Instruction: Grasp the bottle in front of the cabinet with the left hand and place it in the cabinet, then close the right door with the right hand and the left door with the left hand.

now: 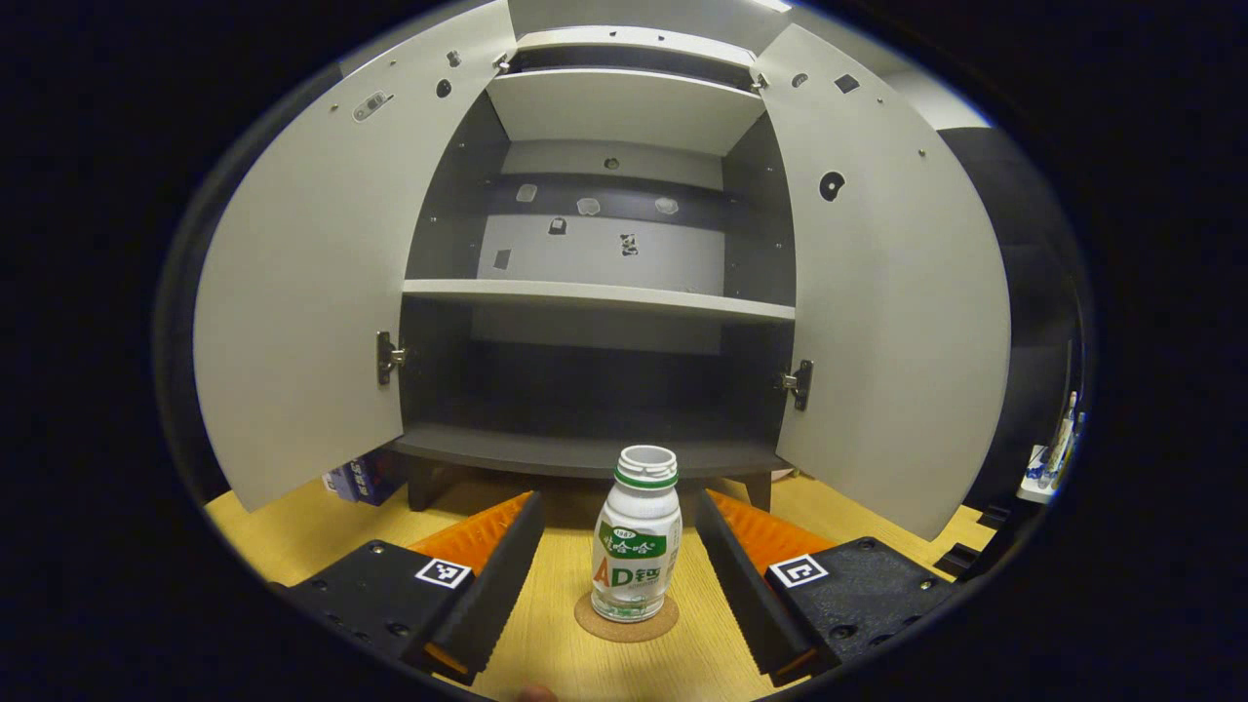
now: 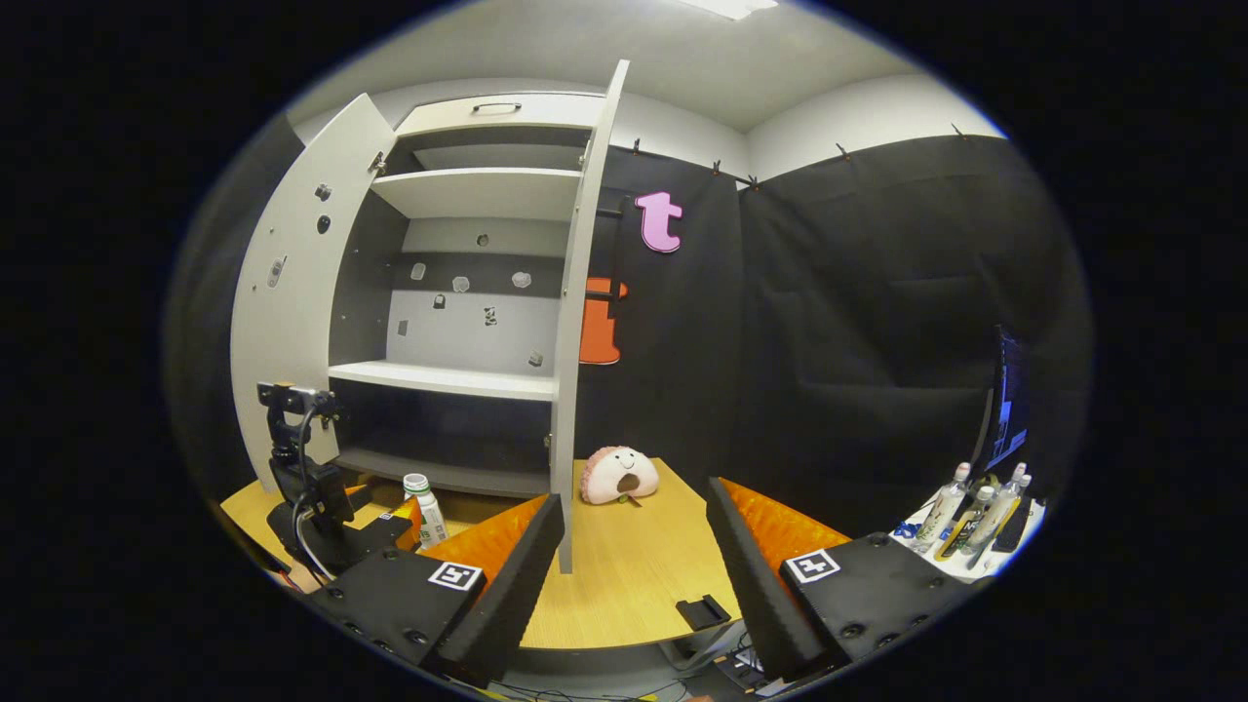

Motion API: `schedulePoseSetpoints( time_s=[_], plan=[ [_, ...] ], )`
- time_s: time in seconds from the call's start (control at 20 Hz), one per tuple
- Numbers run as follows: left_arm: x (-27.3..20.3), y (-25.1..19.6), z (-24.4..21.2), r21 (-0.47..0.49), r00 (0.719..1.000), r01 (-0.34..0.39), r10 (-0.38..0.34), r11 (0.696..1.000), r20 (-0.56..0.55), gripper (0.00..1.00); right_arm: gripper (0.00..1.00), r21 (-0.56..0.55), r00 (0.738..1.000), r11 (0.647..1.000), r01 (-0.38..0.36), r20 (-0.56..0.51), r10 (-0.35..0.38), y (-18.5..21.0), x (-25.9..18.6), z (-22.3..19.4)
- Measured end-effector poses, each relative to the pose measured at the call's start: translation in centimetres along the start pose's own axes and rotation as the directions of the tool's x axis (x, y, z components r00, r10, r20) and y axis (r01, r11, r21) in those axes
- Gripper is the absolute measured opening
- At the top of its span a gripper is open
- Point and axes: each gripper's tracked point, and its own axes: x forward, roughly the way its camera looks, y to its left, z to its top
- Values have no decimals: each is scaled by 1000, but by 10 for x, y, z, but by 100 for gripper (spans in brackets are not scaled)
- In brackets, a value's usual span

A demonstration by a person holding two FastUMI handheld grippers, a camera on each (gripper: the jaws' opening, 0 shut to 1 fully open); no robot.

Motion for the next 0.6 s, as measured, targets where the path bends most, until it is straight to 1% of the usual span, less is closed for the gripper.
schedulePoseSetpoints(
  time_s=[0.25,0.35,0.55,0.6],
  plan=[
    [26,-3,-40,15,997,14,-12,1000,-75,96,96,-23,999,999,28,-15,-28,-8,1,-8],
    [35,-2,-56,35,994,9,-5,999,-106,96,96,-37,999,999,40,-15,-40,-14,0,-8],
    [46,-7,-63,66,992,40,-32,997,-123,95,96,-59,998,996,60,-24,-61,-22,2,-14],
    [47,-7,-62,73,992,47,-37,996,-124,87,96,-63,998,996,58,-27,-60,-22,2,-14]
  ],
)
